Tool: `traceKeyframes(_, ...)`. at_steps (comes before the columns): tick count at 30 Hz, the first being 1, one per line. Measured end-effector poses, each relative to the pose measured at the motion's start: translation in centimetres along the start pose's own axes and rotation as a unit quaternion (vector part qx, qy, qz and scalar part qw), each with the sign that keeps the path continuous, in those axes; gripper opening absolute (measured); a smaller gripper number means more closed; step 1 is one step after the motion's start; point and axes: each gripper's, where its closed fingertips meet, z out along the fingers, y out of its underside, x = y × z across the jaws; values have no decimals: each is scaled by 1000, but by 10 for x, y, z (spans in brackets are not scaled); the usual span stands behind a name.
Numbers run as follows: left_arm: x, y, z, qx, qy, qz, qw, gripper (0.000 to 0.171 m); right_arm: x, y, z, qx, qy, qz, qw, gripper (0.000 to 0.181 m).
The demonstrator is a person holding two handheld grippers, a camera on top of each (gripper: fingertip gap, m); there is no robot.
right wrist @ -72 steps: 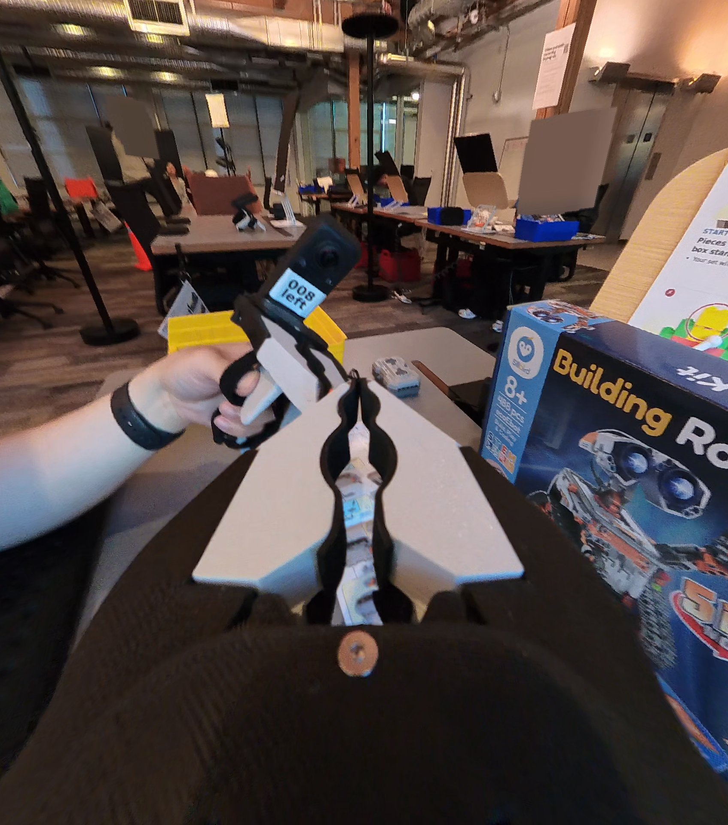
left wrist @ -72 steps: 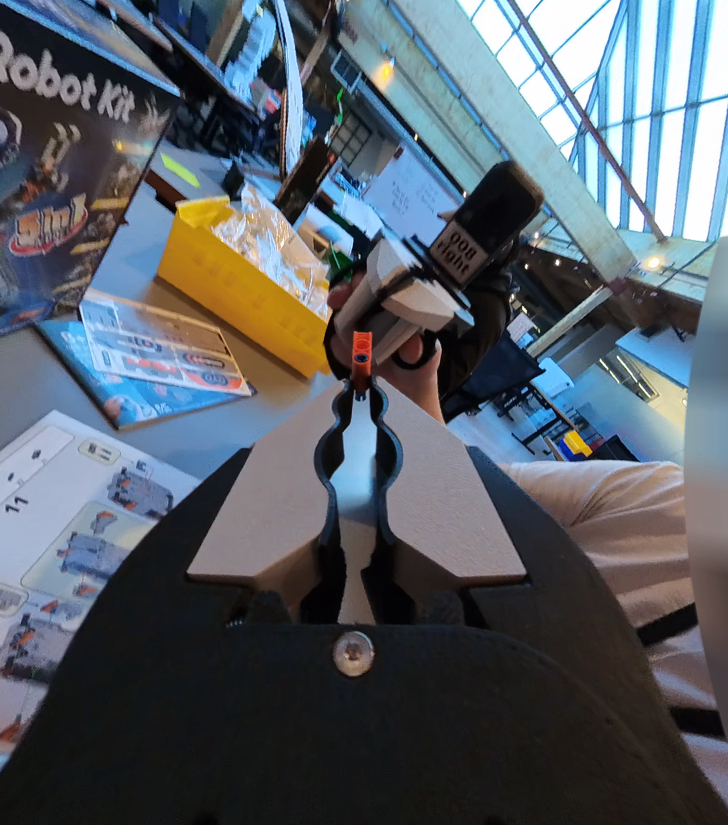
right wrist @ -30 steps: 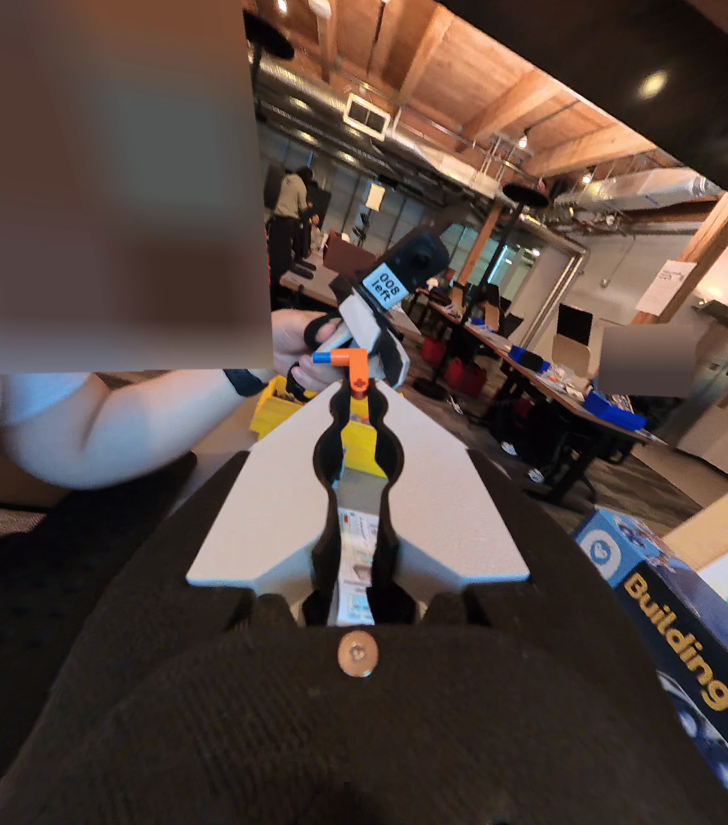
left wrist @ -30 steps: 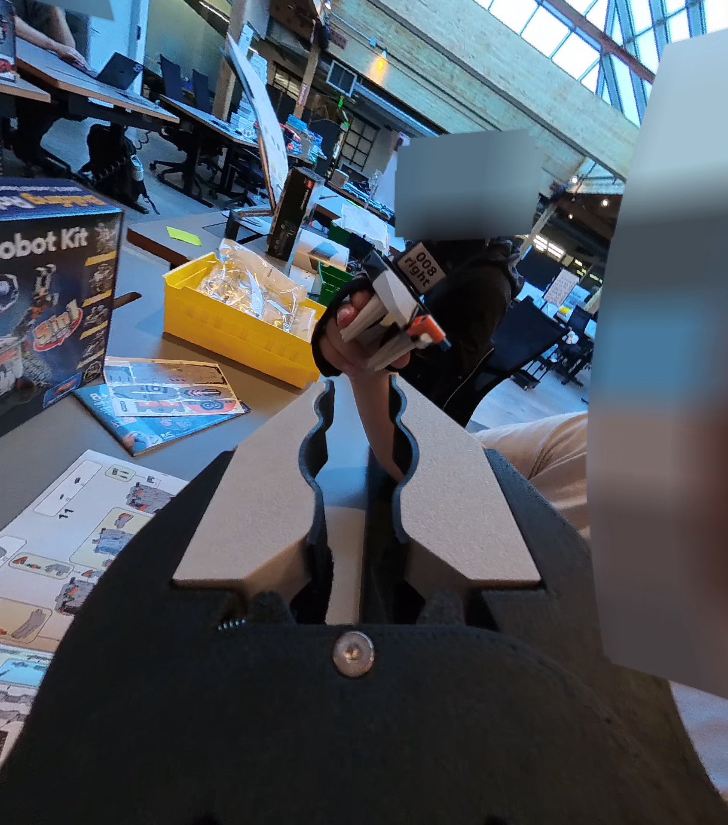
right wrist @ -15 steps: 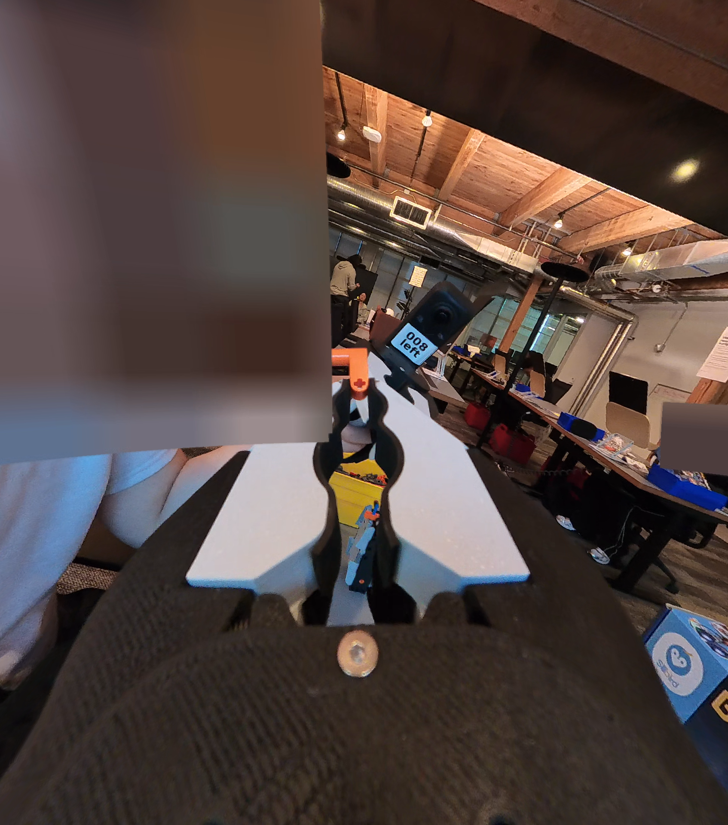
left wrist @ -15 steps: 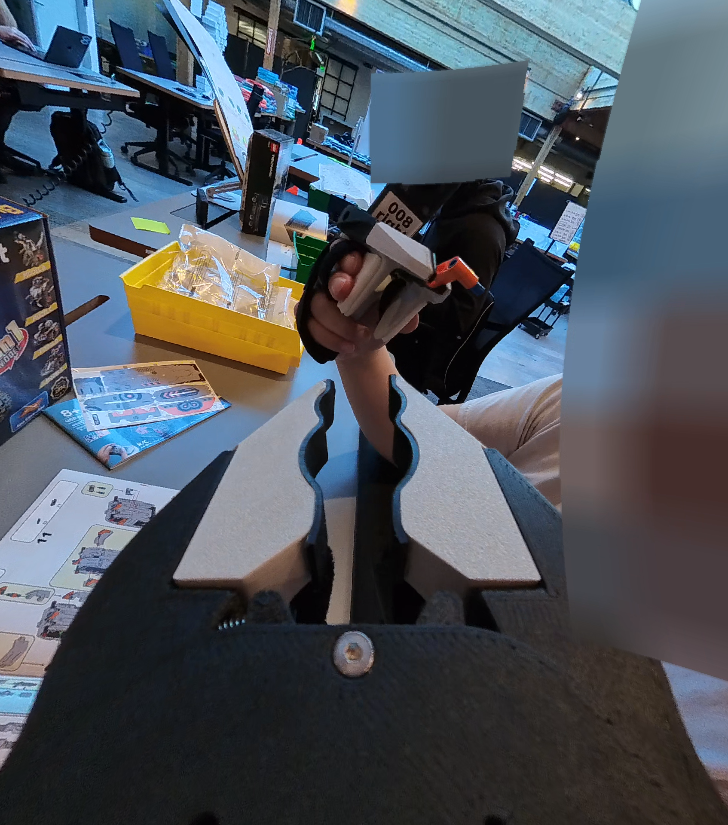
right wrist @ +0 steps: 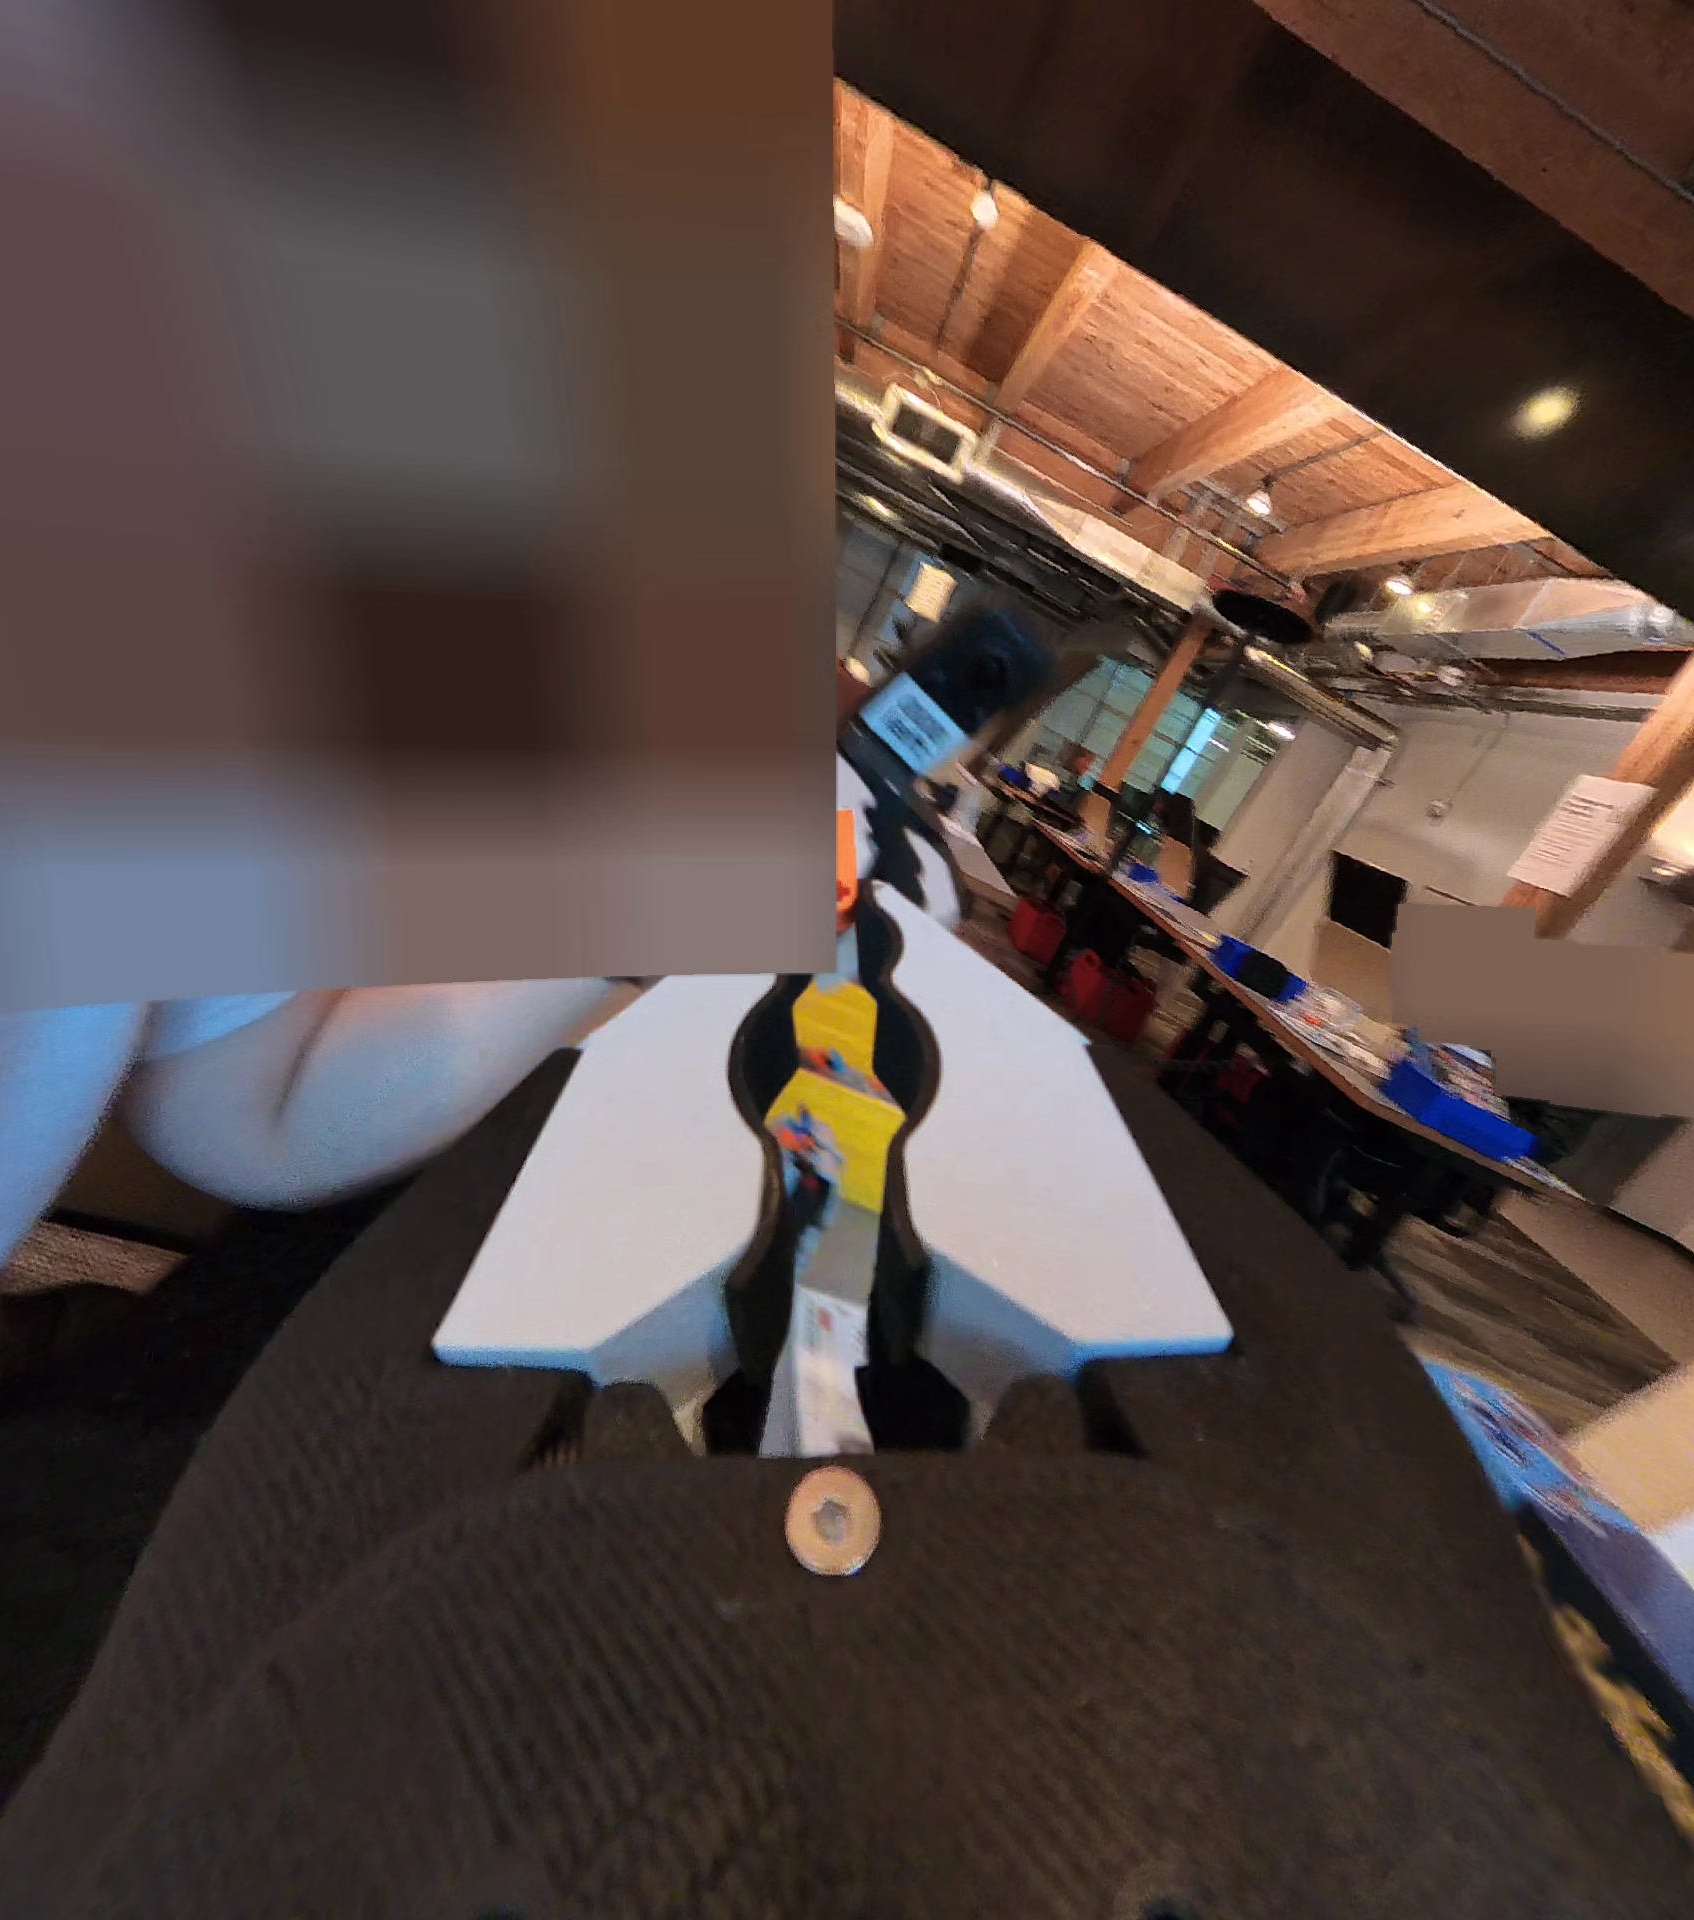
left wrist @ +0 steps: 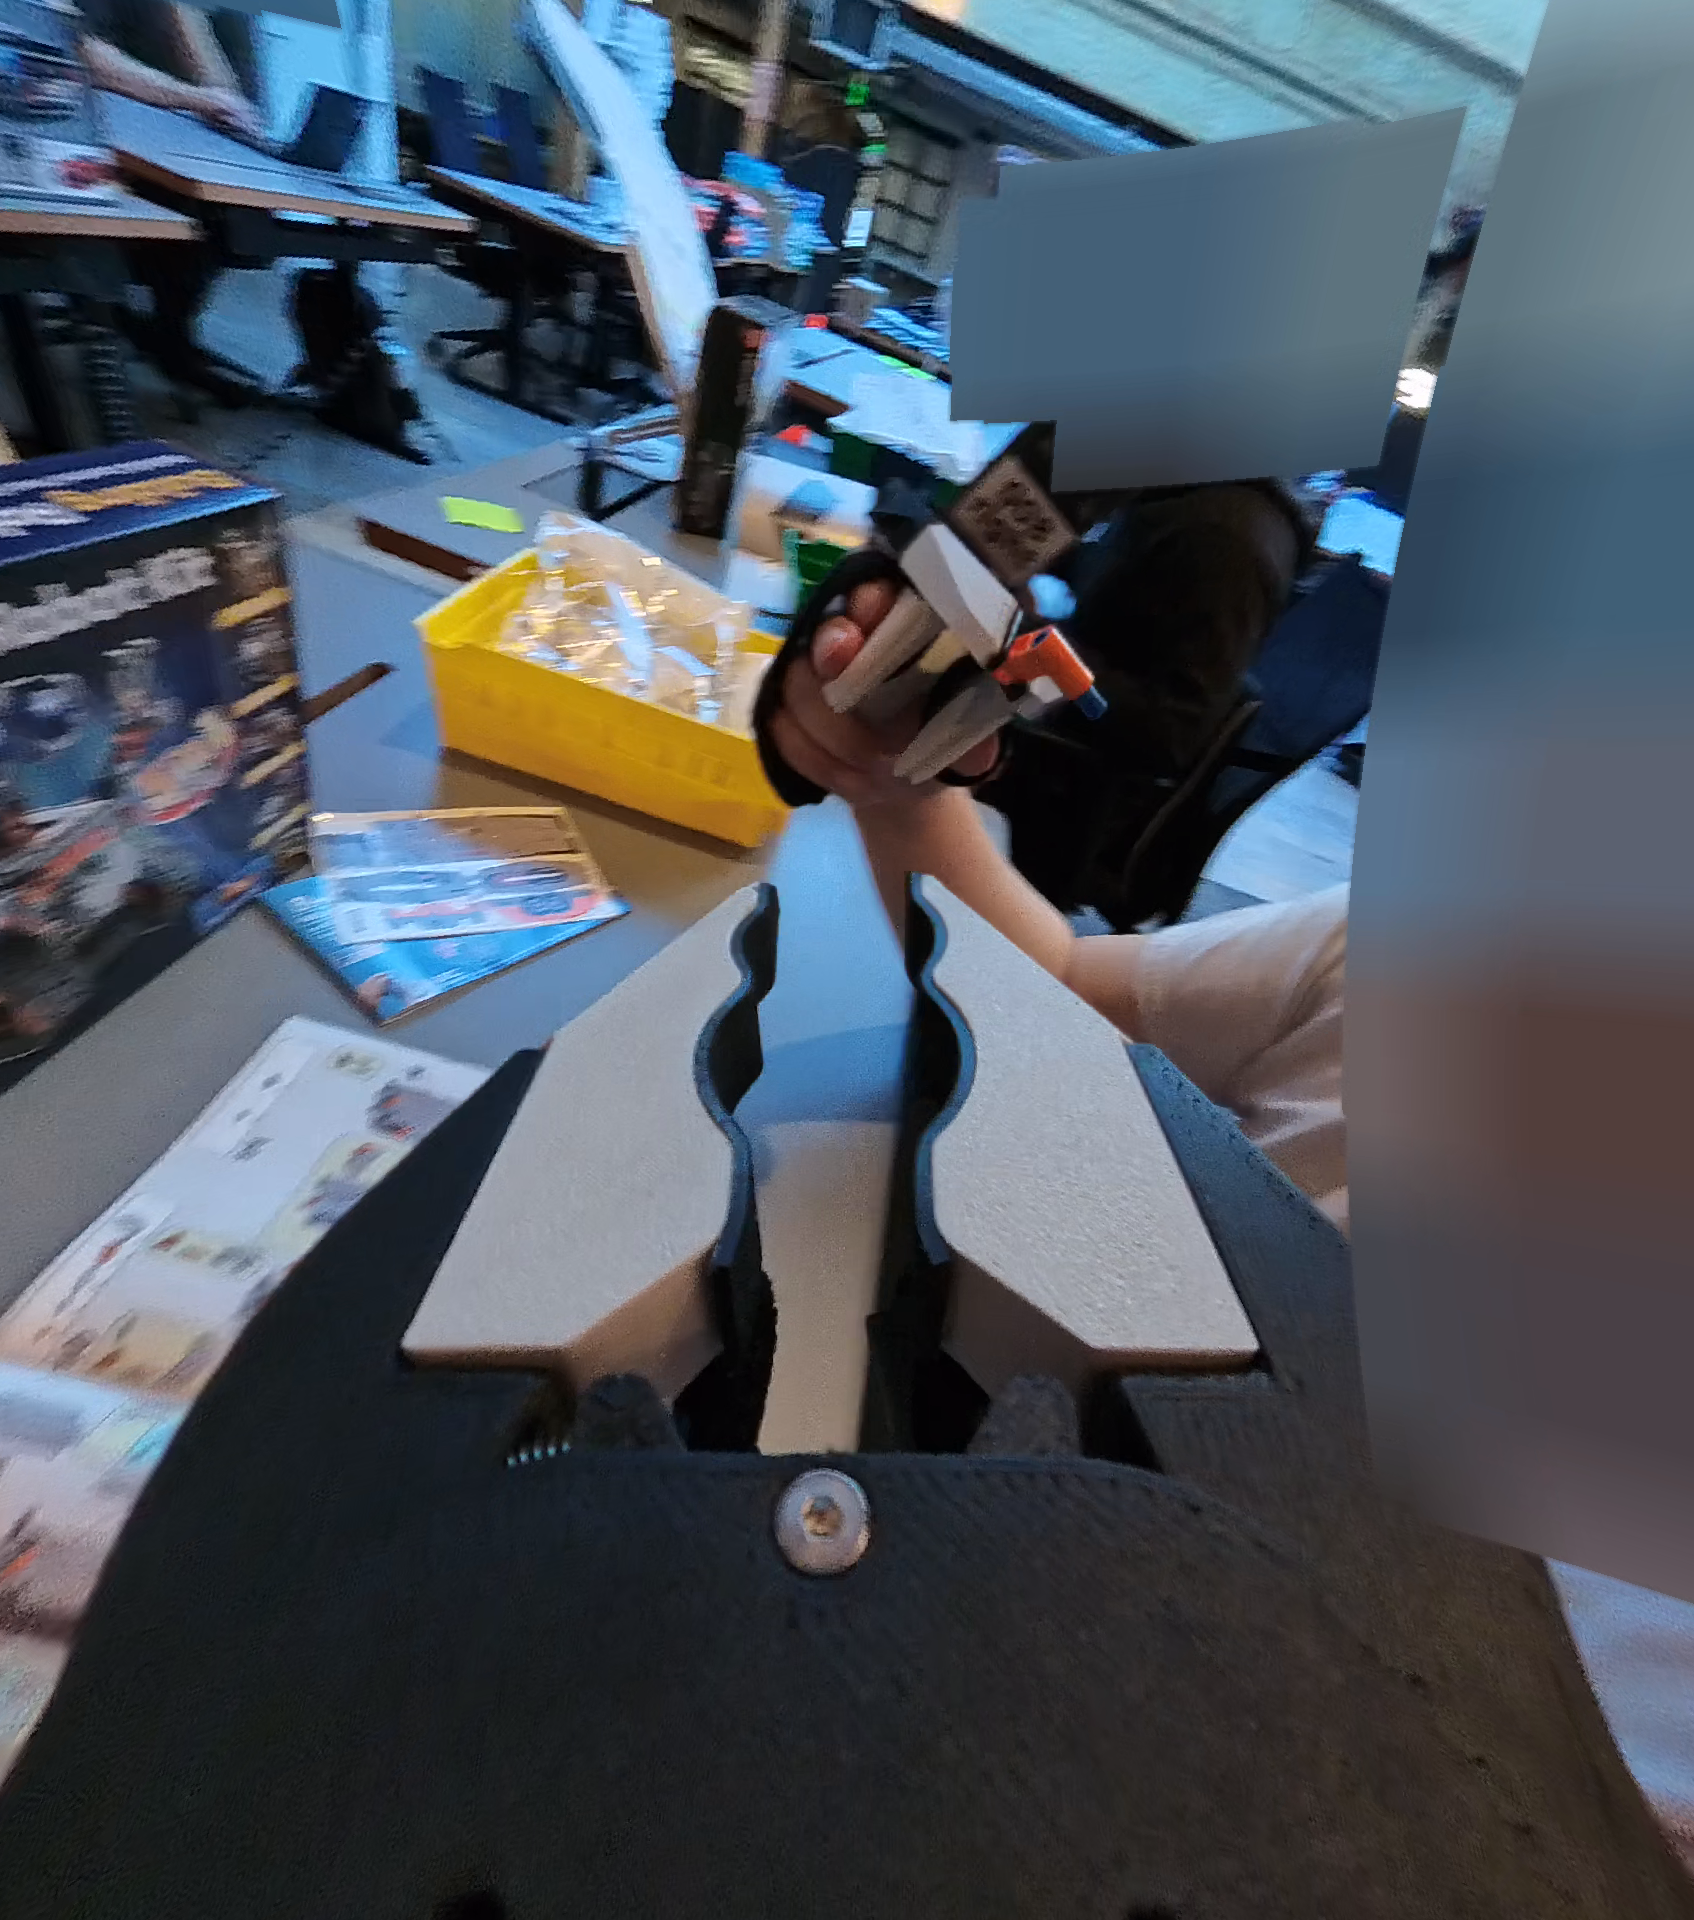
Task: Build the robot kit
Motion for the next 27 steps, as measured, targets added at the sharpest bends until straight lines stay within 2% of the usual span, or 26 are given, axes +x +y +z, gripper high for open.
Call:
traceKeyframes(1,-8,1,-7,1,-30,1,1000,22,7,11,-1,-23,18,-19,999,6)
traceKeyframes(3,-23,-1,-22,11,-82,-4,997,22,26,40,-6,-83,64,-67,992,6)
traceKeyframes(6,-45,-8,-49,47,-153,-24,987,22,41,85,-13,-164,86,-122,975,6)
traceKeyframes(9,-62,-15,-72,90,-204,-47,974,22,46,113,-15,-184,82,-114,973,6)
traceKeyframes(12,-70,-20,-84,122,-216,-65,966,22,52,135,-19,-210,88,-107,968,6)
traceKeyframes(19,-81,-20,-96,135,-239,-75,959,21,54,164,-19,-244,85,-105,960,6)
traceKeyframes(27,-84,-22,-90,131,-237,-74,960,22,49,190,-16,-309,74,-161,935,6)
